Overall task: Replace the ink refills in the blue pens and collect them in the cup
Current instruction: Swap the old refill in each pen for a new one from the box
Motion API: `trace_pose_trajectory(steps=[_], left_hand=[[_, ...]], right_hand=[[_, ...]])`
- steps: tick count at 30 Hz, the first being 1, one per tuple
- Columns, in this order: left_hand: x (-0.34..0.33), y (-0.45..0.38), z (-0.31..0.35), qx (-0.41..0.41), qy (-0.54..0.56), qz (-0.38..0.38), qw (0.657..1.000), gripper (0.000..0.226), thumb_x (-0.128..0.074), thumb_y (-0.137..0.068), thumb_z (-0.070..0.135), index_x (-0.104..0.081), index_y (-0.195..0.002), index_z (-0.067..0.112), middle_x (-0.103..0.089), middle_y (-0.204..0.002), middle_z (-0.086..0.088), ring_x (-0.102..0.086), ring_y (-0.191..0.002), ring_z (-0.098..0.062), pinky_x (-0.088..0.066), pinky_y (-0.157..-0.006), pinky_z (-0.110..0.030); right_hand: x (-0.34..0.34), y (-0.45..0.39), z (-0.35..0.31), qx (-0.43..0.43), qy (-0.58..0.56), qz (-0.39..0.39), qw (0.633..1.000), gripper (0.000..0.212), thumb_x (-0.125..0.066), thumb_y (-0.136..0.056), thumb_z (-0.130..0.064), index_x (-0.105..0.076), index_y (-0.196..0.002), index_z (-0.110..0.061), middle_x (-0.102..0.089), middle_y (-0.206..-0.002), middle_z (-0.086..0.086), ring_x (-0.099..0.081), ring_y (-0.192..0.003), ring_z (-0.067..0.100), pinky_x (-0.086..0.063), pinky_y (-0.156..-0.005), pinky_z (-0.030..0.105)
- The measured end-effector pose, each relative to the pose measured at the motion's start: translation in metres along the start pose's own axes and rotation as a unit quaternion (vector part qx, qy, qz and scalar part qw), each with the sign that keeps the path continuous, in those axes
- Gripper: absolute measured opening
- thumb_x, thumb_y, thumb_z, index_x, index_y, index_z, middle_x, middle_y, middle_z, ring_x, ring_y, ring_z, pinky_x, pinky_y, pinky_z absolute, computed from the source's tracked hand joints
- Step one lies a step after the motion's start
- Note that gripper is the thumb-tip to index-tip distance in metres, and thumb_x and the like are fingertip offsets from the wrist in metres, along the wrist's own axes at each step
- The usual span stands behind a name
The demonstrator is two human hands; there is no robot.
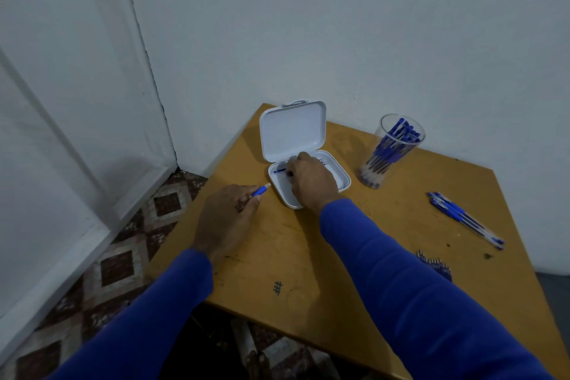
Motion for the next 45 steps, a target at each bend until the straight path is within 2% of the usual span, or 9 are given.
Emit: trace_pose_trajectory(steps=[14, 18, 23, 27, 29, 32, 36, 40, 45], left_hand=[[-0.002, -0.001, 0.0, 0.001, -0.006, -0.012, 1.0, 0.025, -0.063, -0.099, 0.029, -0.073, -0.121, 0.021, -0.053, -0.079, 0.025, -0.053, -0.076, 0.007, -0.036, -0.067, -0.01], [-0.003, 0.0, 0.002, 0.0, 0.004, -0.012, 1.0, 0.026, -0.064, -0.098, 0.028, -0.072, -0.122, 0.02, -0.055, -0.082, 0.023, -0.053, -0.077, 0.007, -0.04, -0.071, -0.015], [-0.007, 0.001, 0.012, -0.017, 0.0, -0.028, 0.999, 0.024, -0.066, -0.097, 0.025, -0.074, -0.119, 0.017, -0.058, -0.078, 0.021, -0.054, -0.071, -0.001, -0.042, -0.066, -0.018], [-0.014, 0.014, 0.036, -0.04, 0.041, -0.029, 0.998, 0.021, -0.067, -0.097, 0.022, -0.075, -0.115, 0.018, -0.062, -0.075, 0.015, -0.058, -0.069, -0.006, -0.05, -0.062, -0.026], [-0.022, 0.023, 0.049, -0.056, 0.054, -0.037, 0.996, 0.021, -0.068, -0.096, 0.023, -0.076, -0.115, 0.018, -0.065, -0.077, 0.013, -0.058, -0.068, -0.006, -0.05, -0.061, -0.025], [-0.036, 0.036, 0.063, -0.06, 0.1, -0.058, 0.992, 0.022, -0.07, -0.095, 0.023, -0.076, -0.116, 0.022, -0.066, -0.082, 0.015, -0.059, -0.071, -0.007, -0.05, -0.061, -0.023], [-0.054, 0.051, 0.085, -0.065, 0.143, -0.079, 0.984, 0.022, -0.071, -0.093, 0.022, -0.077, -0.114, 0.023, -0.072, -0.094, 0.015, -0.064, -0.08, -0.003, -0.054, -0.069, -0.023], [-0.068, 0.064, 0.109, -0.086, 0.133, -0.095, 0.983, 0.02, -0.071, -0.094, 0.025, -0.077, -0.113, 0.024, -0.07, -0.085, 0.011, -0.063, -0.075, -0.009, -0.055, -0.064, -0.032], [-0.08, 0.079, 0.126, -0.096, 0.141, -0.105, 0.98, 0.022, -0.071, -0.093, 0.023, -0.075, -0.114, 0.027, -0.069, -0.084, 0.014, -0.062, -0.078, -0.008, -0.054, -0.065, -0.031]], right_hand=[[0.007, 0.005, -0.005, 0.033, 0.037, -0.042, 0.998, 0.029, -0.059, -0.097, -0.01, -0.055, -0.125, -0.01, -0.055, -0.123, 0.011, -0.051, -0.113, 0.026, -0.053, -0.092, 0.039], [0.025, 0.016, -0.005, 0.034, 0.002, -0.03, 0.999, 0.024, -0.059, -0.097, -0.008, -0.053, -0.119, -0.014, -0.048, -0.103, 0.004, -0.048, -0.091, 0.017, -0.051, -0.081, 0.033], [0.038, 0.039, -0.005, 0.056, -0.122, -0.028, 0.99, 0.024, -0.059, -0.092, 0.001, -0.056, -0.108, -0.017, -0.059, -0.085, 0.004, -0.055, -0.073, 0.02, -0.044, -0.061, 0.032], [0.047, 0.074, 0.021, -0.044, -0.288, -0.022, 0.956, 0.022, -0.055, -0.094, 0.001, -0.067, -0.094, -0.018, -0.069, -0.088, -0.001, -0.065, -0.083, 0.014, -0.051, -0.07, 0.027], [0.047, 0.096, 0.033, -0.092, -0.405, -0.017, 0.91, 0.023, -0.053, -0.099, -0.001, -0.074, -0.096, -0.012, -0.073, -0.083, 0.001, -0.063, -0.069, 0.003, -0.047, -0.062, 0.018], [0.043, 0.131, 0.046, -0.128, -0.532, -0.022, 0.837, 0.021, -0.057, -0.097, 0.004, -0.075, -0.099, -0.006, -0.075, -0.083, 0.011, -0.056, -0.057, 0.007, -0.04, -0.045, 0.018], [0.037, 0.168, 0.07, -0.155, -0.587, 0.03, 0.794, 0.011, -0.069, -0.092, 0.002, -0.071, -0.097, -0.007, -0.07, -0.083, 0.018, -0.059, -0.059, 0.014, -0.043, -0.04, 0.026], [0.037, 0.196, 0.091, -0.187, -0.604, 0.12, 0.765, 0.01, -0.07, -0.095, -0.01, -0.073, -0.101, -0.003, -0.058, -0.07, 0.004, -0.055, -0.058, 0.013, -0.045, -0.042, 0.028], [0.033, 0.221, 0.105, -0.219, -0.628, 0.168, 0.728, 0.009, -0.062, -0.101, -0.011, -0.066, -0.097, -0.004, -0.073, -0.084, 0.012, -0.062, -0.066, 0.017, -0.05, -0.045, 0.029]])
Point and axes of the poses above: each hand's wrist, its own y-axis away from the middle knuckle, its own x-axis out of the back of the hand, z = x × y, the point moved 9 cm from there along -y, towards the middle knuckle
